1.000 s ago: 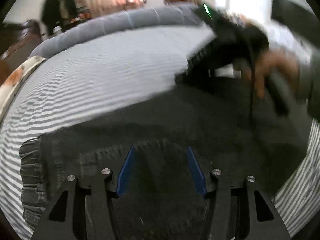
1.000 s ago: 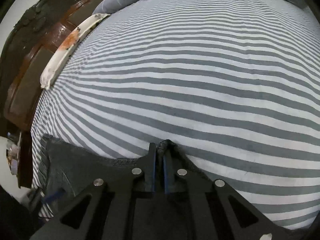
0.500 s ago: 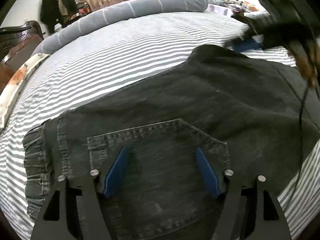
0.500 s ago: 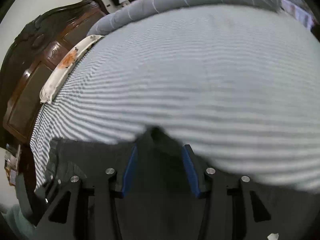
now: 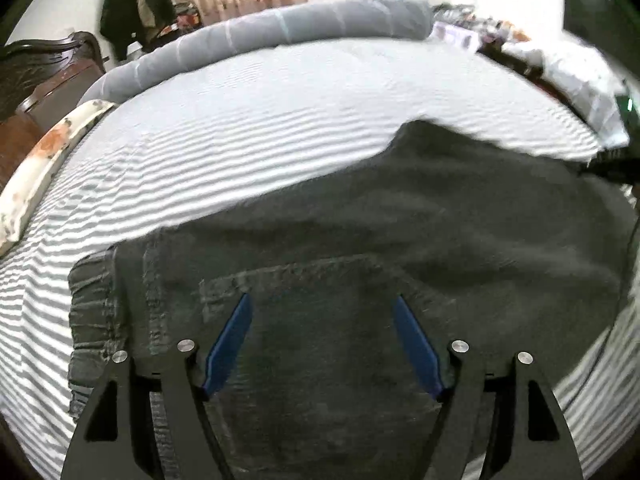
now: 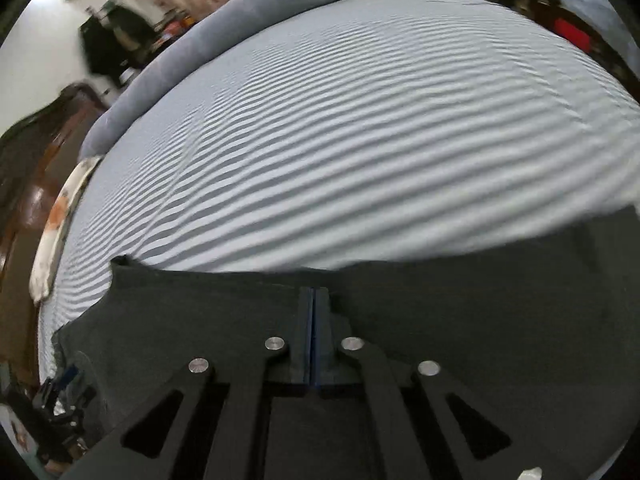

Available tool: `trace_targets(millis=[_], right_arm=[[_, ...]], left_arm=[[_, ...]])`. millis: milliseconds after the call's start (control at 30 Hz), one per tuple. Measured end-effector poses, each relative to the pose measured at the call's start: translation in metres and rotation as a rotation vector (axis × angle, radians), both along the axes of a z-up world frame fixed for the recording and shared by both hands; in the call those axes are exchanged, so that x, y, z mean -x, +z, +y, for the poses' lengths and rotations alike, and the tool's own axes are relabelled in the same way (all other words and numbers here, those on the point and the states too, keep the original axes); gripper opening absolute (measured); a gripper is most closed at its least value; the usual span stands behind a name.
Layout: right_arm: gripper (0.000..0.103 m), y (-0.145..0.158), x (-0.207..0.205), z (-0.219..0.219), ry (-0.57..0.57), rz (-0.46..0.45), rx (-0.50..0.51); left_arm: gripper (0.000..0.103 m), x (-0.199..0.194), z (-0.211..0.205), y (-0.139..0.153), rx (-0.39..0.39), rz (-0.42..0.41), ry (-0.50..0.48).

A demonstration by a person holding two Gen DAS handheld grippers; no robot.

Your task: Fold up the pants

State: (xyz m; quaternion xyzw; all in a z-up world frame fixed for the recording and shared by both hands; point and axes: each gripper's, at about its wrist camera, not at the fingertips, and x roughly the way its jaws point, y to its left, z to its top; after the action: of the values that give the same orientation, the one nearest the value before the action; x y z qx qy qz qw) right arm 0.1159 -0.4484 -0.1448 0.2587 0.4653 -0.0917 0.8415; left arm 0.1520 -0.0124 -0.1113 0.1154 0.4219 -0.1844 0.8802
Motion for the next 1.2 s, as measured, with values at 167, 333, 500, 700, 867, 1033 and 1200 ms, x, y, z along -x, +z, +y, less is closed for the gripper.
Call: trace_targets(millis=[167,333,500,700,867,1033,1200], right_arm=[[0.017,-0.001,0.061,-0.053,-0.124,0.023,0.021],[0.025,0.002,0.127,-0.11,-0.227,0.027,0.043],[0.034,0.005,0.174,-0.152,-0.254,-0.011,0.011],[0.034,-0.008,0.182,-0.169,-0.161,-0.082,-0.12],[0.036,-0.021,0.18,-0.167,-0.07,-0.128,-0.219],[0.036,-0.032,0.192,-0.155,-0.024,-0.171,-0.278],[0.026,-0.044,0.199,-0.158,-0.091,-0.222,-0.367]], left_arm=[[0.074,0.014,-0.023,0.018,0.121,0.022,-0.024],[0.074,0.039,-0.07,0.025,0.134,0.036,-0.101],[0.074,0.059,-0.136,0.027,0.128,0.066,-0.177],[0.074,0.069,-0.196,0.022,0.097,0.084,-0.224],[0.074,0.077,-0.229,0.01,0.032,0.091,-0.269],[0.074,0.079,-0.242,-0.006,0.0,0.123,-0.284],[0.074,0.085,-0.252,-0.022,-0.052,0.09,-0.294]])
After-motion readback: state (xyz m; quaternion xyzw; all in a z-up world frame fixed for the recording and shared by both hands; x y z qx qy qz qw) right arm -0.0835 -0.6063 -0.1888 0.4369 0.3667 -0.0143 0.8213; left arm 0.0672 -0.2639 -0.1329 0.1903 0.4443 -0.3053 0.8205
